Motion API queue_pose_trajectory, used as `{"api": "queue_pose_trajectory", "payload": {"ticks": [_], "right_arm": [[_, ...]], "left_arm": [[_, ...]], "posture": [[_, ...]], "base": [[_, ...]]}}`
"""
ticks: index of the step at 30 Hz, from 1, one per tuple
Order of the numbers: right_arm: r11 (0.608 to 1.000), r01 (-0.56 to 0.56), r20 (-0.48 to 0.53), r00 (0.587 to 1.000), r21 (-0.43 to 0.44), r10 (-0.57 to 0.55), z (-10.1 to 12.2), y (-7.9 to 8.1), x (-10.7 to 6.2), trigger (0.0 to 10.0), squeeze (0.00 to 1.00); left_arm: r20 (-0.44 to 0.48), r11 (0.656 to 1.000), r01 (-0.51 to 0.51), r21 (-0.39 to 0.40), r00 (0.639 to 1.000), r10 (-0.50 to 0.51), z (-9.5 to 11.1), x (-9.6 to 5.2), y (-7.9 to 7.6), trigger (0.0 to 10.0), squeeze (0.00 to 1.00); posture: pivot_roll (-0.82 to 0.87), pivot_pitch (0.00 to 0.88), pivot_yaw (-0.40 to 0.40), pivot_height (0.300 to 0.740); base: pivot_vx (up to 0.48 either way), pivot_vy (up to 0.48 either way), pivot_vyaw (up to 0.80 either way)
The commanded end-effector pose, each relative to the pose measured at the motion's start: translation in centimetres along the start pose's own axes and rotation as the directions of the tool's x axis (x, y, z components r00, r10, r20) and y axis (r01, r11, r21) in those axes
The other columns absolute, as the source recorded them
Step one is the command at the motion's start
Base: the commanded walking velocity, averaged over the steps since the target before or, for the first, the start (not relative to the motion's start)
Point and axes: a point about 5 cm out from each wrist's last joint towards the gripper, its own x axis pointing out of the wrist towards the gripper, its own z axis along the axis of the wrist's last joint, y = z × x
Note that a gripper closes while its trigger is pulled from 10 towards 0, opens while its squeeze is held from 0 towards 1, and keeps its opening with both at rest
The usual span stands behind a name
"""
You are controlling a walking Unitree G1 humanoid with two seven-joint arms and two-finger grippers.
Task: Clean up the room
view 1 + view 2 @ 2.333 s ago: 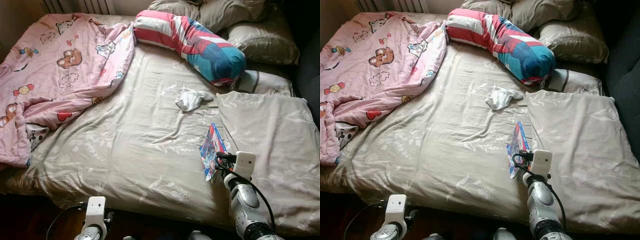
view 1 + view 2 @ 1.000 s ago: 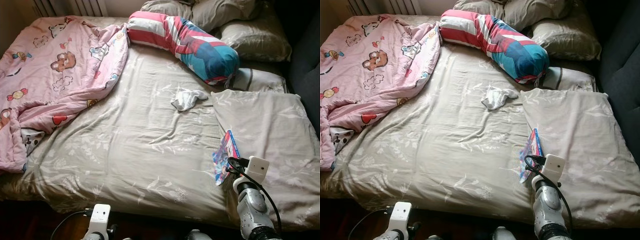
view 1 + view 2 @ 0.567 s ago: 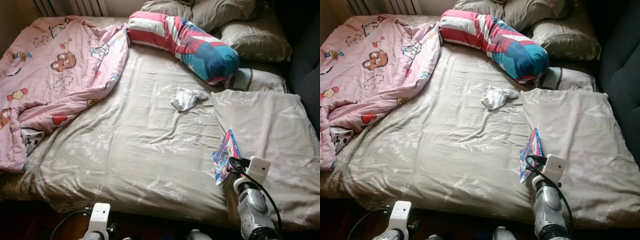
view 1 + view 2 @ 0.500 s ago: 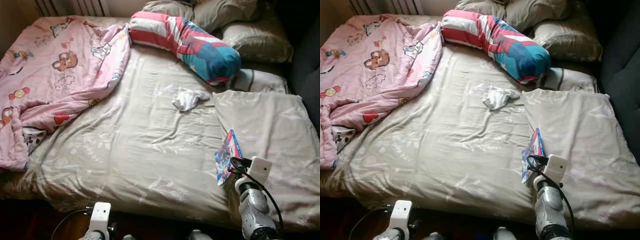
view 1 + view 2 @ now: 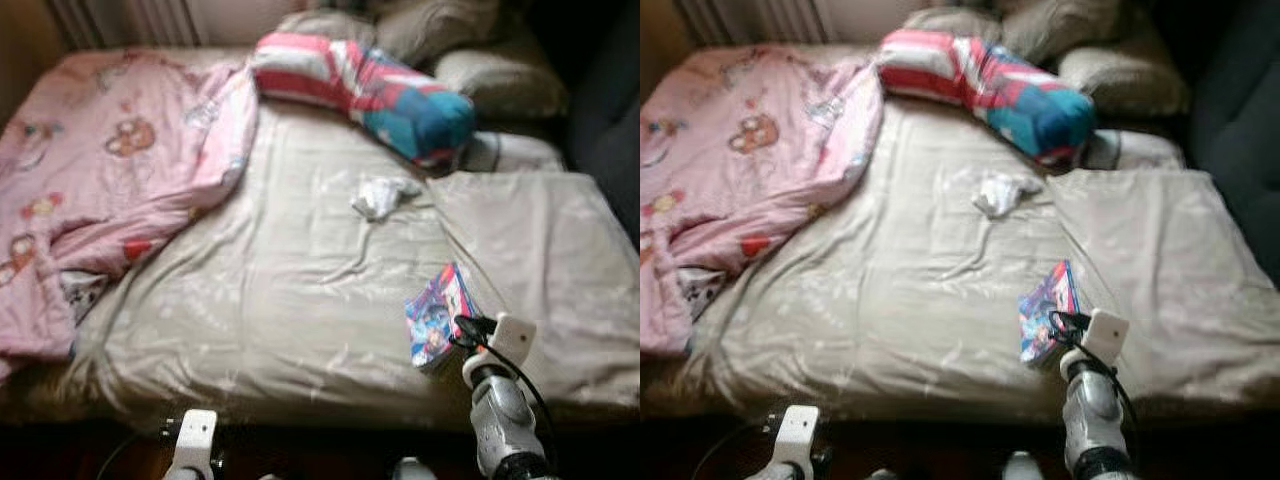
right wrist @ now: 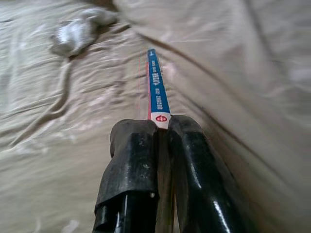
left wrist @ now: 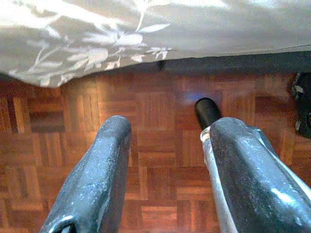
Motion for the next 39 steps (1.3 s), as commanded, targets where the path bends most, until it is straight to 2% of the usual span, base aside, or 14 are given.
{"api": "queue_pose_trajectory", "payload": {"ticks": [1, 12, 21, 33, 39], "right_arm": [[1.0, 0.01, 0.032, 0.999, -0.012, -0.01, 0.66, -0.22, 0.14, 10.0, 0.0], [0.999, -0.001, 0.025, 1.0, -0.032, 0.002, 0.65, -0.07, 0.18, 10.0, 0.0], [0.999, -0.003, 0.02, 1.0, -0.036, 0.004, 0.7, -0.04, 0.27, 10.0, 0.0], [0.999, -0.003, 0.022, 1.0, -0.032, 0.004, 0.81, 0.07, 0.35, 10.0, 0.0], [1.0, 0.025, 0.015, 1.0, 0.006, -0.025, 0.91, -0.31, 0.45, 10.0, 0.0]], "left_arm": [[-0.03, 1.0, -0.001, -0.002, 1.0, 0.001, -0.88, -0.16, -0.01, 10.0, 0.0], [-0.032, 1.0, 0.001, -0.017, 0.999, -0.002, -0.95, -0.17, -0.09, 10.0, 0.0], [-0.036, 1.0, -0.001, -0.011, 0.999, 0.0, -0.88, -0.14, -0.02, 10.0, 0.0], [-0.02, 1.0, 0.003, -0.001, 1.0, -0.003, -0.63, -0.12, 0.0, 10.0, 0.0], [-0.016, 1.0, 0.013, 0.001, 1.0, -0.013, -0.49, -0.08, -0.1, 10.0, 0.0]], "posture": [[-0.17, 0.198, 0.035, 0.74], [-0.17, 0.198, 0.037, 0.74], [-0.17, 0.197, 0.039, 0.74], [-0.17, 0.196, 0.042, 0.74], [-0.17, 0.196, 0.042, 0.74]], "base": [[0.0, 0.0, 0.0], [0.0, 0.0, 0.0], [0.0, 0.421, 0.0], [0.0, 0.0, 0.0], [0.0, 0.0, -0.37]]}}
